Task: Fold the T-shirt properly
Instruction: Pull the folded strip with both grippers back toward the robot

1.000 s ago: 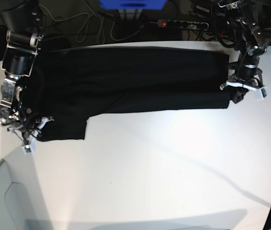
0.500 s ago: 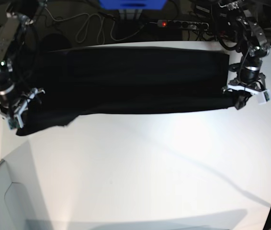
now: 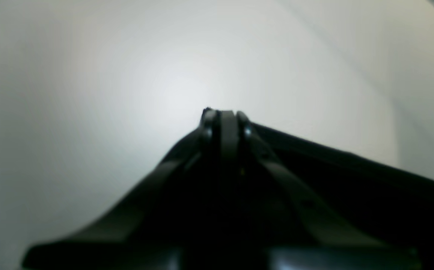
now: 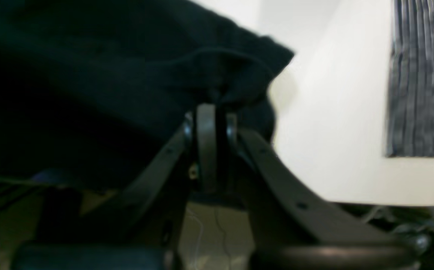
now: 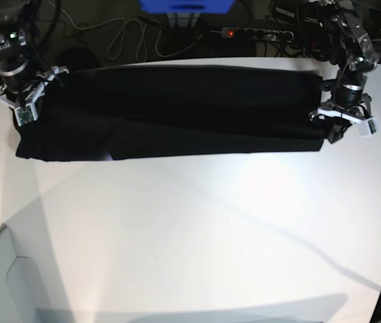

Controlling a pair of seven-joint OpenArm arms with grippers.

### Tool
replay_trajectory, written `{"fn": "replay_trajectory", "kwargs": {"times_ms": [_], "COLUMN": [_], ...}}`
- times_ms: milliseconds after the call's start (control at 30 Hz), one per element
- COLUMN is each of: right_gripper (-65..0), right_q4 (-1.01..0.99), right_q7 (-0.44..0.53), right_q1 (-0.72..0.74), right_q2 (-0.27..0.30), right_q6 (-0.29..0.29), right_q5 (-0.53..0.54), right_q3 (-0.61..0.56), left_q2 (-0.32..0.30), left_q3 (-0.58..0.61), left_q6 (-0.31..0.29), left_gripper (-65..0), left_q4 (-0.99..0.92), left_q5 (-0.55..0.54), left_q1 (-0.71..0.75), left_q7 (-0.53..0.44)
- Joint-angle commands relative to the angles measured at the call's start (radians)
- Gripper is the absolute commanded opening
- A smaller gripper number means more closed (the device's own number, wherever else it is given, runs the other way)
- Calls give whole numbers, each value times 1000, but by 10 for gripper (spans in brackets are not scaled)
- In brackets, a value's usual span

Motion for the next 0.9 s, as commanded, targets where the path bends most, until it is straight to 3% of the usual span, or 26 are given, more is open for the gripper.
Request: {"fn": "replay_trajectory", "kwargs": {"times_ms": [0, 267, 867], "right_gripper": [-649, -649, -649], "right_q4": [19, 19, 17], "right_q7": [40, 62, 66], "right_q1": [-17, -78, -112], "right_q2": [3, -50, -44], "right_q6": [6, 171, 176], "right_q5": [6, 5, 1], "right_q3": [4, 10, 61], "left_q2": [-13, -22, -22], "left_q3": [-9, -12, -53], "left_q6": [-2, -2, -3], "left_gripper": [-650, -650, -650], "left_q4": [19, 19, 4], "left_q5": [-9, -9, -9], "left_q1": [9, 53, 49], "left_q7": [-24, -24, -24]}}
